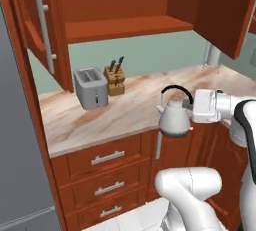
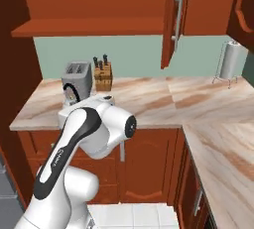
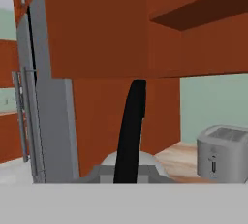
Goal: Open the cabinet, pick the kettle from the cabinet, and place it in the sink.
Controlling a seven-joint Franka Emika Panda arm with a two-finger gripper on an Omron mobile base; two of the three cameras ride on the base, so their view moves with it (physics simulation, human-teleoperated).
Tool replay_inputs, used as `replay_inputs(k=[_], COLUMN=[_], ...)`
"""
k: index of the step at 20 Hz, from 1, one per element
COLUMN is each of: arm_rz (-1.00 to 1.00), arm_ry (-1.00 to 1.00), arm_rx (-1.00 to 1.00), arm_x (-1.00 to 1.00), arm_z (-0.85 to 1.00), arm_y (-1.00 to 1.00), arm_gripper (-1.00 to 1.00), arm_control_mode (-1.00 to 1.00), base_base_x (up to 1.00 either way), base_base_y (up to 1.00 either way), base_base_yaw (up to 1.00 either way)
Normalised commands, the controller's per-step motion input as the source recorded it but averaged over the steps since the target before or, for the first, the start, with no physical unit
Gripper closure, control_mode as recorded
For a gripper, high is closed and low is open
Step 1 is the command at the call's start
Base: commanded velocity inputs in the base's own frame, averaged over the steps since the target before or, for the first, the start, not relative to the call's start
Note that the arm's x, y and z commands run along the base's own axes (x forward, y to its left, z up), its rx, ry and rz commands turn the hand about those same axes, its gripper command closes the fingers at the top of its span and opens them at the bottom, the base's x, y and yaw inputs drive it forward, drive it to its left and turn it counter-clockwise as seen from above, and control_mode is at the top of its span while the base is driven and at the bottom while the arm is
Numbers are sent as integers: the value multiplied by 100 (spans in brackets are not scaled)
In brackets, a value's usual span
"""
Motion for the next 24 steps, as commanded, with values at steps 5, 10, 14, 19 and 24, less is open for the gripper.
replay_inputs(k=[5, 10, 14, 19, 24], arm_rz=[0, 0, 0, 0, 0], arm_ry=[0, 0, 0, 0, 0], arm_rx=[0, 0, 0, 0, 0], arm_x=[0, 0, 0, 0, 0], arm_z=[0, 0, 0, 0, 0], arm_y=[0, 0, 0, 0, 0], arm_gripper=[100, 100, 100, 100, 100], arm_control_mode=[100, 100, 100, 100, 100], base_base_x=[-9, 0, 0, 0, 4], base_base_y=[10, 7, 7, 6, 7], base_base_yaw=[-85, -96, -98, -100, -72])
